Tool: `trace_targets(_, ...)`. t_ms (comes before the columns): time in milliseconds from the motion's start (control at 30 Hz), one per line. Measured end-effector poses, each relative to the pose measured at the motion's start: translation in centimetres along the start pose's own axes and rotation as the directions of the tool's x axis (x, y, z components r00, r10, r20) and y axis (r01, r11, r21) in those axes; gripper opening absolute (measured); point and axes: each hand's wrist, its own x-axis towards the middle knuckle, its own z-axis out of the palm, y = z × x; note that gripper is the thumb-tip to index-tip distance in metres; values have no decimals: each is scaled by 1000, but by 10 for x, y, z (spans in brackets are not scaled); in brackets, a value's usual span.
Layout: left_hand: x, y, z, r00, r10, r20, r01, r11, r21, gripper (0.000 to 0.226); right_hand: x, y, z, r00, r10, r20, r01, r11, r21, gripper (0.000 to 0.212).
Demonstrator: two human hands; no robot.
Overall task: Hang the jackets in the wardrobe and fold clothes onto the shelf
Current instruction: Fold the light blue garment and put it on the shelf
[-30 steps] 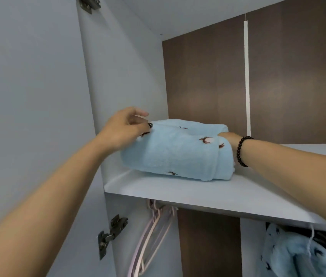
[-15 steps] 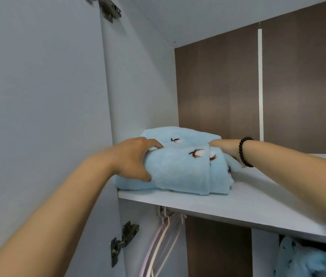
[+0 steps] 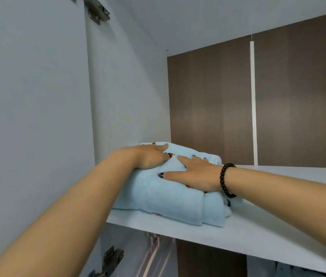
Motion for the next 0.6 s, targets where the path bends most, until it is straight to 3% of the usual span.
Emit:
trace_targets(133, 29, -3, 18, 998, -43, 54, 39, 997, 63, 55, 17, 8, 13, 997, 73, -6, -72, 997, 24, 111)
trace_targets(367, 54, -17, 31, 998, -58, -7, 56, 985, -161, 49, 48, 15, 16, 994, 107, 11, -108, 991, 73, 102)
trace_targets(600, 28, -21, 44, 982, -38, -187, 15, 992, -127, 54, 22, 12, 22, 982, 97, -162, -68, 982, 177, 98)
